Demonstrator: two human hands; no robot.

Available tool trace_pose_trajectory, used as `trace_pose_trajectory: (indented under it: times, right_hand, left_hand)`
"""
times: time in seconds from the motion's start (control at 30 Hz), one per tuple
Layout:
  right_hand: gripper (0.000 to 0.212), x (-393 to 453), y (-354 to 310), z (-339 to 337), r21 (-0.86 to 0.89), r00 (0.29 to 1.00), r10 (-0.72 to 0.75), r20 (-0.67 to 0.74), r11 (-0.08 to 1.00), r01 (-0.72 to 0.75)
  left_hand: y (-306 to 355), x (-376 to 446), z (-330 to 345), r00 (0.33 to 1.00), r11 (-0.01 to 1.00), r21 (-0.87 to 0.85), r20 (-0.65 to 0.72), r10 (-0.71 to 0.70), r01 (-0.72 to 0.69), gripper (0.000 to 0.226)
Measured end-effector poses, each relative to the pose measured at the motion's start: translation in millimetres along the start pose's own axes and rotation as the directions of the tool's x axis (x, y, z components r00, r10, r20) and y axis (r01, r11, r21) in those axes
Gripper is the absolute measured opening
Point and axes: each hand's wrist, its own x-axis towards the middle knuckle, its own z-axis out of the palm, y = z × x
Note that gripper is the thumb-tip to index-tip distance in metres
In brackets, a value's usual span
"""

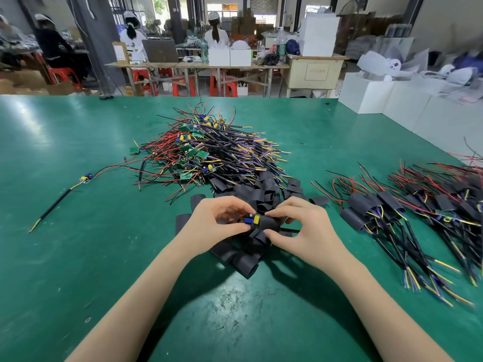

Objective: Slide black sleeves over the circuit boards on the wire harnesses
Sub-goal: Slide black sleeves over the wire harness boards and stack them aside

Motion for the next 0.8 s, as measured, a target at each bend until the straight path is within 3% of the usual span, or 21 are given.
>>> trace_pose_trajectory:
  times: [0.43,0.6,0.8]
  right_hand:
    - [0.024,-0.5,-1.7,3.7,0.004,1.0,-0.007,0.016,1.0,0.007]
    - [0.025,-0.9,-3.5,2.1,-0.021,0.999,-0.022,-0.036,1.0,0.021]
    - [0.028,-3.5,-2.8,5.1,-0.068,0.998,-0.049,-0.035,0.997,0.046]
  left_hand:
    - [-1.9,-0.6,0.1,0.999,0.998,-0.067,0.046,-0.019,0.022,0.031]
    - [-4.2,1.9,-0.5,0.998,0.997,-0.053,-0.038,-0.052,0.05,0.023]
    - [-5.2,1.3,-0.3,0.999,0.997,-0.073,-0.025,-0.022,0.02,0.024]
